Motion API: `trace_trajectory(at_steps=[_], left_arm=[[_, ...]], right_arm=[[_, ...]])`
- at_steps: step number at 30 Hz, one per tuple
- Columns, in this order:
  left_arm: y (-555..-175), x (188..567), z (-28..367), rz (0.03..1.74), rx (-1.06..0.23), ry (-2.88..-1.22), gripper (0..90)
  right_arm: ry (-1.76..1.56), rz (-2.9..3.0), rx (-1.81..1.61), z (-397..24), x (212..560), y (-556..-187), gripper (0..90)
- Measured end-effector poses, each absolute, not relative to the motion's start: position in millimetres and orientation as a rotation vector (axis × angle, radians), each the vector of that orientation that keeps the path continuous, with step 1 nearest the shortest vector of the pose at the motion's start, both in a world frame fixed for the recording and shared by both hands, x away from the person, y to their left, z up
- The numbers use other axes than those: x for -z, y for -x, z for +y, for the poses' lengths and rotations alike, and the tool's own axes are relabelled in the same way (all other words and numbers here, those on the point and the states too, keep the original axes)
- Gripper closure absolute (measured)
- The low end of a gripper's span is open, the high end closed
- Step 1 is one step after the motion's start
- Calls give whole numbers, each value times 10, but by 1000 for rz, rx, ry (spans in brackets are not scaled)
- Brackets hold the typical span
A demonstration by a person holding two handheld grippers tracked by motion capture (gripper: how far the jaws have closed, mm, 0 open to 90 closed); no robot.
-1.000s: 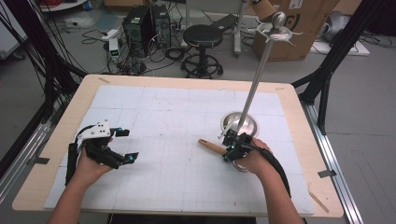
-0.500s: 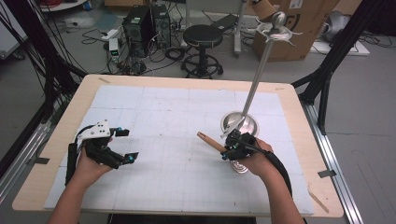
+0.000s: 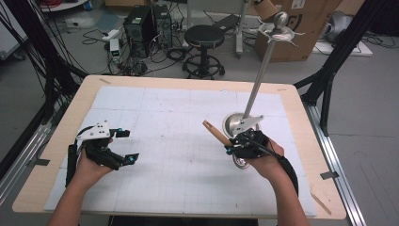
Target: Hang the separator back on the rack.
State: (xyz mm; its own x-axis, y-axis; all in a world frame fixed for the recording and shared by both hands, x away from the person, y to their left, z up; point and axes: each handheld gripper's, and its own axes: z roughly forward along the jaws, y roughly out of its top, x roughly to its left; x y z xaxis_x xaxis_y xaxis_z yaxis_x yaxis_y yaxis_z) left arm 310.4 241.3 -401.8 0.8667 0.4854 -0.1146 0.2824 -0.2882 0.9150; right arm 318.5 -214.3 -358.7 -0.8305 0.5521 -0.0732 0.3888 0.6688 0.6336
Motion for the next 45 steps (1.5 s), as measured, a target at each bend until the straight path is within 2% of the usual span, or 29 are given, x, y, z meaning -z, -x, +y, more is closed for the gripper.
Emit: trace_trajectory(at_steps=[28, 45], left_arm=[[-3102, 4019, 2403, 563, -218, -1893, 16], [-3100, 4006, 2426, 566, -215, -1877, 16]], right_arm=[[-715, 2456, -1257, -2436, 3219, -3073, 690], [-737, 2293, -1345, -2904, 2768, -3001, 689]])
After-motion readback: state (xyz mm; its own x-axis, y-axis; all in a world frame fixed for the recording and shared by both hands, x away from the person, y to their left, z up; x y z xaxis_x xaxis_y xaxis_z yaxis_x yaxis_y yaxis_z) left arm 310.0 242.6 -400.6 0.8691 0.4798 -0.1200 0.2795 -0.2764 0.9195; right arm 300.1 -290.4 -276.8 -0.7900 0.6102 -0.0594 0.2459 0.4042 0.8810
